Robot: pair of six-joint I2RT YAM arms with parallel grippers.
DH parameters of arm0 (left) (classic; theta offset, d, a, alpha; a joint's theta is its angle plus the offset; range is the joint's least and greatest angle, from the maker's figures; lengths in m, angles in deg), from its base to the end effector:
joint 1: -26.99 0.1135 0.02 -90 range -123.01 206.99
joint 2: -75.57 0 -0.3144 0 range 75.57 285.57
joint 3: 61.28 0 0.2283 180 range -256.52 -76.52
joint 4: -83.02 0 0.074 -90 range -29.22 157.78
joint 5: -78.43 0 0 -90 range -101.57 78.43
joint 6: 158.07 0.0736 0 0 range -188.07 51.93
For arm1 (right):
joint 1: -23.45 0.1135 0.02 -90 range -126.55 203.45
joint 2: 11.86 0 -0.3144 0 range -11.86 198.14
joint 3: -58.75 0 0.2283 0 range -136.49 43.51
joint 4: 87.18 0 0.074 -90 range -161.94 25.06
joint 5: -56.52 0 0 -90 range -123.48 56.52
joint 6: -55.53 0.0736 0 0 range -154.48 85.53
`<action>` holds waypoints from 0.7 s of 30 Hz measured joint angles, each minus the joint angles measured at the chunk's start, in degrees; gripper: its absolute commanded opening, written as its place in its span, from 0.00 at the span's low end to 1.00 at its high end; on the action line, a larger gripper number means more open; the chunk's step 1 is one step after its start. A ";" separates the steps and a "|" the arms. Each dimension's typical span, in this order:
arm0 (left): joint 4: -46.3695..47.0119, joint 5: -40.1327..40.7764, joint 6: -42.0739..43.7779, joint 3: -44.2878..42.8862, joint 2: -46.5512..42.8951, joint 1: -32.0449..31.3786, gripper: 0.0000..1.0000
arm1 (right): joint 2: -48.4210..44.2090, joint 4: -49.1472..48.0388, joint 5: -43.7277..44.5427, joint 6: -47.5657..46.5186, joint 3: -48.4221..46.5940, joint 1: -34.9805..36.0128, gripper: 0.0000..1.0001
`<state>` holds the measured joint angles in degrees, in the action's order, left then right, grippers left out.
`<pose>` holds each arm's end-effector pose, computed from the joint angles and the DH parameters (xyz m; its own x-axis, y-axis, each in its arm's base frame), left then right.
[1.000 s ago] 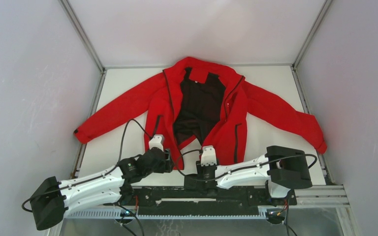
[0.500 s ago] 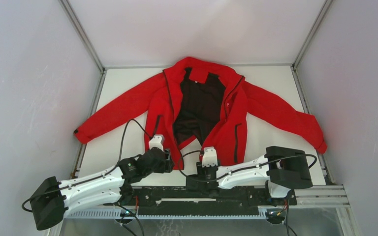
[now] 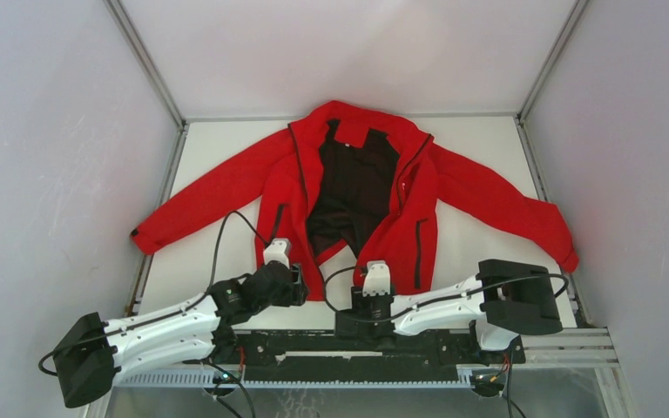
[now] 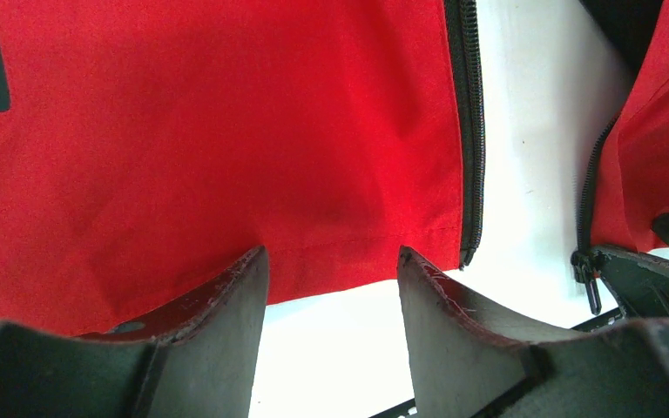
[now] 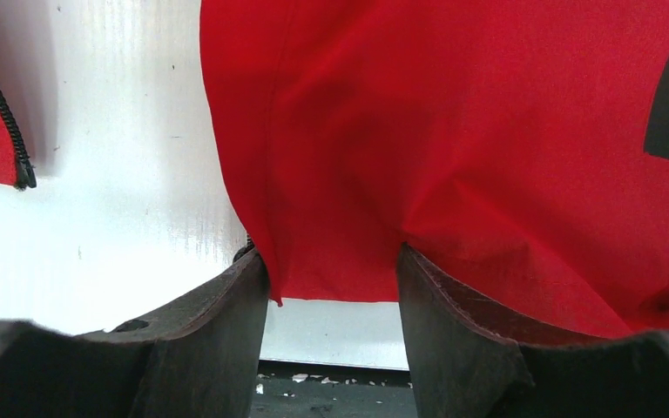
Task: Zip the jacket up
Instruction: Pick up the jacket from the center of the board.
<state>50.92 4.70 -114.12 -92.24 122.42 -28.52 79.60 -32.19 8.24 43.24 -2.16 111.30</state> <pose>0.0857 -0.0884 0.1729 -0.7852 -0.0776 -0.6144 0.1725 0.9254 -0.3374 0.0577 0.2326 0.1832 -0.7349 -0.1342 -0.6648 -0.1218 0.9904 -0.0652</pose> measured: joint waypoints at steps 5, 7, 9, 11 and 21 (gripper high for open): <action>0.00 -0.02 0.00 0.00 -0.02 0.00 0.61 | -0.98 -1.79 0.33 -0.07 1.49 0.04 0.63; 0.00 -0.02 0.00 0.00 -0.04 0.00 0.61 | -2.08 -3.21 0.52 -0.26 2.73 0.04 0.63; 0.00 -0.02 0.00 0.00 -0.04 0.00 0.61 | -2.80 -4.26 0.66 -0.48 3.63 0.04 0.62; 0.00 -0.02 0.00 0.00 -0.02 0.00 0.61 | -3.10 -4.87 0.70 -0.90 4.04 0.04 0.62; 0.20 0.00 0.00 0.00 0.39 0.00 0.61 | -2.56 -5.84 1.90 -2.69 4.50 -0.02 0.57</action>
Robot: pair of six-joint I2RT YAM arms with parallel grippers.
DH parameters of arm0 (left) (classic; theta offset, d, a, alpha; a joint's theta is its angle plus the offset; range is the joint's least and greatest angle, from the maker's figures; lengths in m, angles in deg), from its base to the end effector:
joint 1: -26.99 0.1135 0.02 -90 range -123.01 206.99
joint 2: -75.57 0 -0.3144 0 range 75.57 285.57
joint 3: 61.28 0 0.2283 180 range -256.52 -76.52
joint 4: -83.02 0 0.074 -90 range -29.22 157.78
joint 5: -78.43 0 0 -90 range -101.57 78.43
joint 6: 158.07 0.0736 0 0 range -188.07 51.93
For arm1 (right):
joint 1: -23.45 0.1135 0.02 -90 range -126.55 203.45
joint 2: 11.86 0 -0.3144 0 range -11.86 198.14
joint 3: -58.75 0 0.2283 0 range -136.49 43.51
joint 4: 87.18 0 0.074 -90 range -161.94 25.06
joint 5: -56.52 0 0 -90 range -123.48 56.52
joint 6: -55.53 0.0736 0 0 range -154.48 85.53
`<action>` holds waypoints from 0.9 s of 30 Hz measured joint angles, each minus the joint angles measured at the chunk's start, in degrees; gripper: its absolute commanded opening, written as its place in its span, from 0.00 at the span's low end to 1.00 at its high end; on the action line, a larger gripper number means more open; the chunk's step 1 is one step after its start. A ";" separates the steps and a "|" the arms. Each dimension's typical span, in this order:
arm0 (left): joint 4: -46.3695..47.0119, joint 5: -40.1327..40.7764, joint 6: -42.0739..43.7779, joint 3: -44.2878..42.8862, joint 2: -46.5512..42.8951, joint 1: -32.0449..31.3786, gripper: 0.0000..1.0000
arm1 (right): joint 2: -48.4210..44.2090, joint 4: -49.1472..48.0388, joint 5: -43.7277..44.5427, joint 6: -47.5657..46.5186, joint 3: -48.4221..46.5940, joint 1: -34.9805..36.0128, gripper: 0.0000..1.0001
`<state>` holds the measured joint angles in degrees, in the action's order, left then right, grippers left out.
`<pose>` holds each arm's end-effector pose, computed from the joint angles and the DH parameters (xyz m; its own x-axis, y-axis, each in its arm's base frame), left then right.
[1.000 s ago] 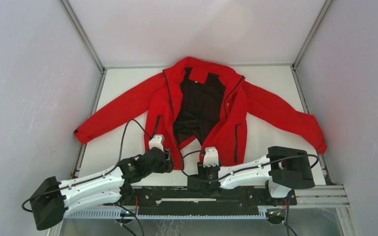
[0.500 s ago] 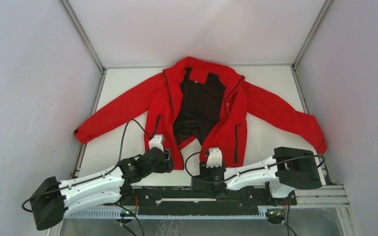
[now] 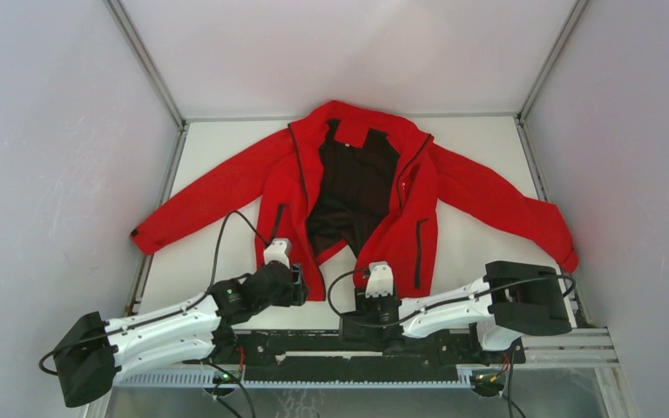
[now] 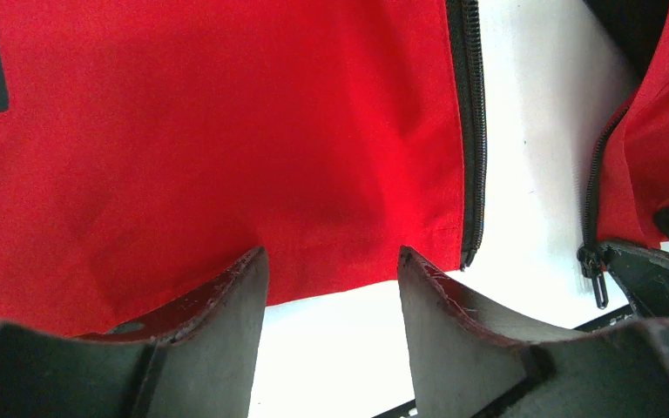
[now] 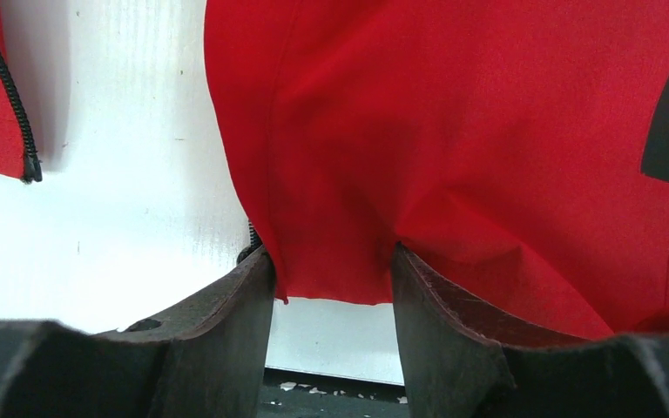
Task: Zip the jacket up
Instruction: Pick up the jacket from the center of the board.
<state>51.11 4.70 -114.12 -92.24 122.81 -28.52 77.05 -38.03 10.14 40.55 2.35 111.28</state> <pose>0.0862 -0.0890 0.1725 -0.7864 -0.0758 -0.6130 0.1719 0.9264 -0.3350 0.0593 0.2229 0.1792 -0.7049 -0.1325 -0.6969 -0.1498 0.9880 -0.0363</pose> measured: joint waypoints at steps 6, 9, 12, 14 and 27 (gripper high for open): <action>0.04 0.00 0.00 0.00 0.00 0.00 0.61 | 0.83 -0.04 0.55 -0.81 -0.02 0.00 0.51; 0.07 0.00 0.00 0.00 0.00 -0.02 0.61 | 1.11 -0.37 0.96 -1.16 -0.02 -0.02 0.44; 0.09 -0.02 0.02 0.00 0.00 0.00 0.61 | 1.64 -1.16 1.46 -1.49 -0.02 -0.07 0.35; 0.11 -0.02 0.02 0.00 0.00 0.00 0.61 | 1.92 -1.55 1.81 -1.75 -0.02 -0.11 0.26; 0.20 -0.50 0.17 0.02 -1.05 0.00 0.65 | -0.24 -5.86 1.55 -5.01 1.51 -0.79 0.00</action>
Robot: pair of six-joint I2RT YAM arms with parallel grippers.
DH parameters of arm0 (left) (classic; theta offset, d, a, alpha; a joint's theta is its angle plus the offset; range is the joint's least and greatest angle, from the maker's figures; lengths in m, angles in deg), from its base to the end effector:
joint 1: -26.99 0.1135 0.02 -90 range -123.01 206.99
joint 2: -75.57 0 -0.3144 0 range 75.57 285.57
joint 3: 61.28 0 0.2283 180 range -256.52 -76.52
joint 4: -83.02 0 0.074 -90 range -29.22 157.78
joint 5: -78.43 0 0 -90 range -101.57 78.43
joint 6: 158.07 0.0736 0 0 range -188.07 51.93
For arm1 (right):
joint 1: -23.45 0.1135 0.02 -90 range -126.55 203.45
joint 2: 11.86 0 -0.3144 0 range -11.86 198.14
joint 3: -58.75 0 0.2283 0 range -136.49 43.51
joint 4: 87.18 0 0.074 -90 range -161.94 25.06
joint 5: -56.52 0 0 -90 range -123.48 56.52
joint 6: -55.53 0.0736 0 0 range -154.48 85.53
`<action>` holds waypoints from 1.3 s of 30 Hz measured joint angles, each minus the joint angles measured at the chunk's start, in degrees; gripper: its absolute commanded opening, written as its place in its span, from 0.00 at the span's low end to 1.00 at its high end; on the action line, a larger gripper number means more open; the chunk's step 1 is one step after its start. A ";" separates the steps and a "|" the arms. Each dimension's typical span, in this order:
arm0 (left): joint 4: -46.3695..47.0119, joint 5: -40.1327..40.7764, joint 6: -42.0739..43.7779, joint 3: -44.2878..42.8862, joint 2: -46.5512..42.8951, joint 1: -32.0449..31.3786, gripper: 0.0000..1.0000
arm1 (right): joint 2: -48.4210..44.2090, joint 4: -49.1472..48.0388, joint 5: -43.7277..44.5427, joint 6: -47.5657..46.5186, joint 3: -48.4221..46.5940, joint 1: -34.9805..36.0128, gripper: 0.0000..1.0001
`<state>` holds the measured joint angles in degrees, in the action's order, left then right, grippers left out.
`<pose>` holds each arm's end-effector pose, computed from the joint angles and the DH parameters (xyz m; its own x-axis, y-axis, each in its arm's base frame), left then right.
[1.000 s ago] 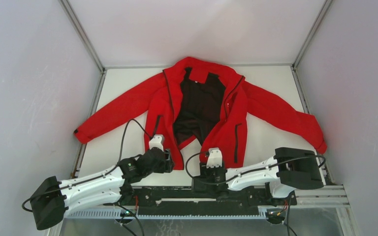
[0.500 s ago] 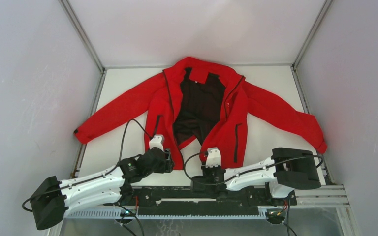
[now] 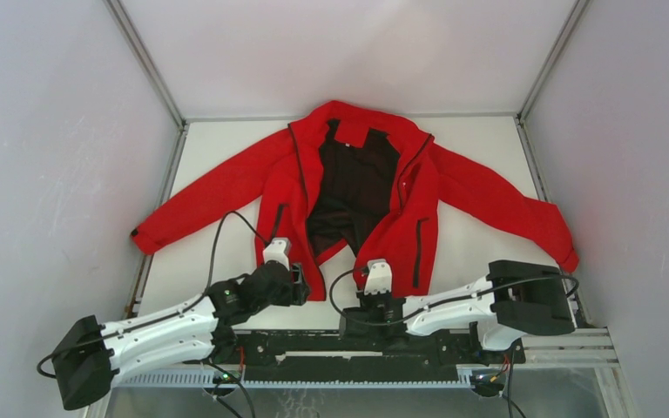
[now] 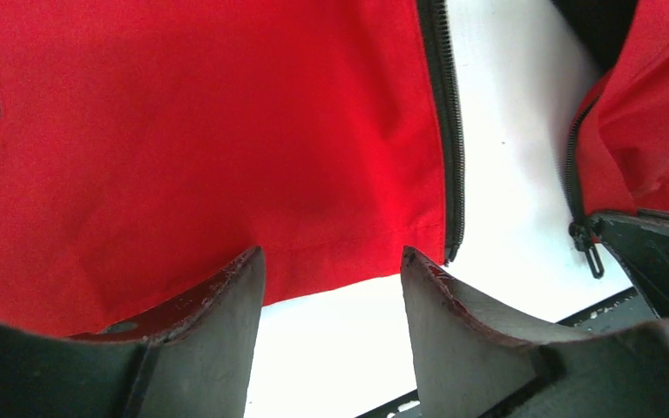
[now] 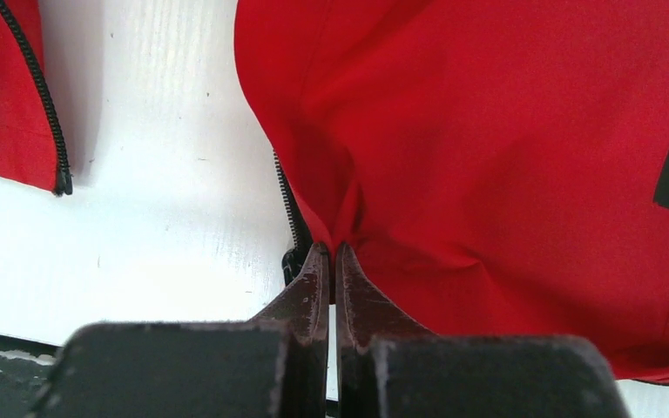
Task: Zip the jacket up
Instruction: Pick up the jacket from the center of the board.
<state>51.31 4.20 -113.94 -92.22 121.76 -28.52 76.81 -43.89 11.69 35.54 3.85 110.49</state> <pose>0.0853 -0.0888 0.1745 -0.7821 -0.0814 -0.6178 0.1821 0.9183 -0.3516 0.0640 0.2277 0.1782 -0.6711 -0.1495 -0.7261 -0.1906 0.9813 -0.0258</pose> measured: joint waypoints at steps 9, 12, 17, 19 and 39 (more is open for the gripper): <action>-4.70 -0.59 0.94 -0.66 -5.27 -0.04 0.68 | -6.88 -3.72 -6.82 -2.97 4.20 -1.18 0.00; -8.96 0.61 0.81 -2.97 -3.52 -0.85 0.74 | -8.83 -3.65 -7.52 -3.65 4.87 -1.09 0.00; -14.69 4.72 -1.42 -8.81 1.05 -5.05 0.83 | -15.50 -3.72 -7.50 -4.39 7.89 -1.03 0.00; -15.91 5.99 -2.80 -10.54 3.48 -6.16 0.87 | -19.21 -4.20 -7.32 -5.05 9.75 -1.05 0.00; -18.18 9.62 -9.20 -21.27 25.18 -9.90 0.95 | -43.25 -9.62 -8.74 -8.61 25.20 -1.16 0.00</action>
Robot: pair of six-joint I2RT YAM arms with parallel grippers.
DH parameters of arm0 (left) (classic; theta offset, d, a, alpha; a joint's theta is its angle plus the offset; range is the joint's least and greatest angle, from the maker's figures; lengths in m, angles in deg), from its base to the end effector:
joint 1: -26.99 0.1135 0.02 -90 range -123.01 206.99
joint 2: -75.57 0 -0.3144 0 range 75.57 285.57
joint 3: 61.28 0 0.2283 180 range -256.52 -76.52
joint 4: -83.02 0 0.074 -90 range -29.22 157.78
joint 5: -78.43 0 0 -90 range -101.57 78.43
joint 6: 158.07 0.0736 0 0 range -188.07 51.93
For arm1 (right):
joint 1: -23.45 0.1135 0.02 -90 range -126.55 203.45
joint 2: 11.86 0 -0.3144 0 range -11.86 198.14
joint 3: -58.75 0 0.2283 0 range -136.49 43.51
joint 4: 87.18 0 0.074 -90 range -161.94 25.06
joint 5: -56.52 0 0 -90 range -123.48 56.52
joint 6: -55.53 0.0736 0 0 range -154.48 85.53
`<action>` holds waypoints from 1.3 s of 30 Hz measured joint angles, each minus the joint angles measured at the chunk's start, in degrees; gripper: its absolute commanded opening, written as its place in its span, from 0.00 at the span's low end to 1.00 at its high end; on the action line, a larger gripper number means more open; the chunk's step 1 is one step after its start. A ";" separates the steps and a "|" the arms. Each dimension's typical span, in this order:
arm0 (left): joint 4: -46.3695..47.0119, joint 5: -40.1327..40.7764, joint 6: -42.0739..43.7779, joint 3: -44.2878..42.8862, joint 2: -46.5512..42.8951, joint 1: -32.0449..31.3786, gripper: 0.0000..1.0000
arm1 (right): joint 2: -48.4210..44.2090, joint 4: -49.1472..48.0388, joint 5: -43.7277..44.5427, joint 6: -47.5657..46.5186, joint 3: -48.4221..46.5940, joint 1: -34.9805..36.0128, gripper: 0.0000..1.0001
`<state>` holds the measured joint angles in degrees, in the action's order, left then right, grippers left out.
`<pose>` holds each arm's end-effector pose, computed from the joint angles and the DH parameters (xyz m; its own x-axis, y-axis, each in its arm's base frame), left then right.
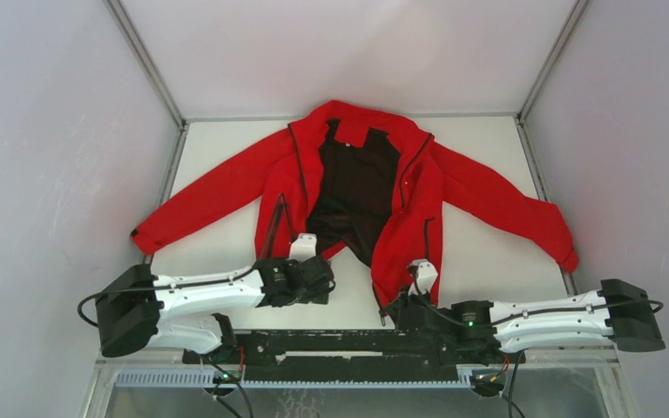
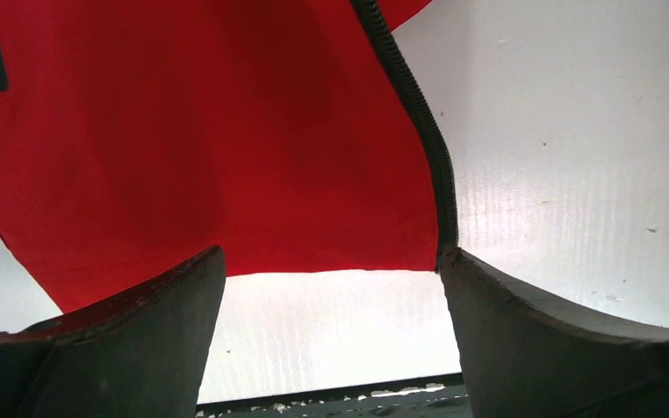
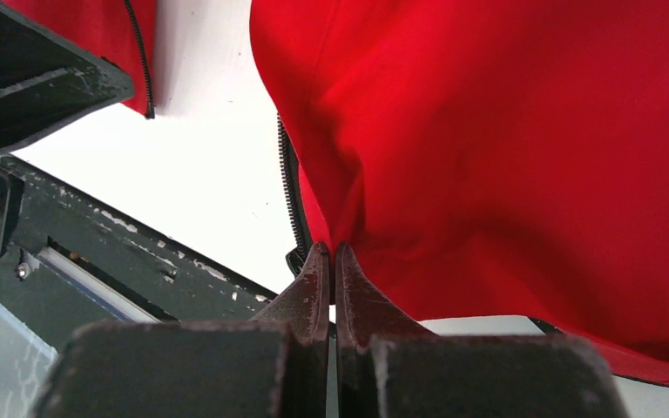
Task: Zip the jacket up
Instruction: Pick up the jacket from the center of the board.
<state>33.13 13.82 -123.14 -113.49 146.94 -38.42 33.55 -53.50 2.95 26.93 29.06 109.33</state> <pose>0.1059 -0.1555 0.2053 -0.8437 0.0637 -0.5330 0.1152 0.9913 -0.0639 0.0512 0.1023 0.1744 -0.7063 0.0267 -0.7074 -0.3230 0.8771 0.3555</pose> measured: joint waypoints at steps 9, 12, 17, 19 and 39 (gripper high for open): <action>-0.04 -0.02 -0.52 0.00 2.21 -0.20 0.93 | -2.14 -0.61 -0.55 0.00 1.57 -0.07 0.00; 0.00 -0.04 -0.55 0.00 2.40 -0.22 0.92 | -1.49 -1.31 -0.61 0.00 1.57 -0.17 0.00; 0.52 -0.37 -0.55 0.00 3.45 -0.28 0.91 | 0.17 -2.40 -0.90 -0.02 1.57 -0.37 0.00; 0.98 -0.61 -0.57 0.00 3.74 -0.33 0.91 | 0.81 -2.62 -0.98 -0.02 1.57 -0.39 0.00; 1.33 -0.46 -3.50 -0.20 6.21 -1.88 0.90 | 0.02 -4.55 -1.38 -0.02 2.40 -0.52 0.00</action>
<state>34.46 13.36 -126.64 -113.69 153.15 -40.30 33.57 -58.05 1.57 26.91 31.46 108.81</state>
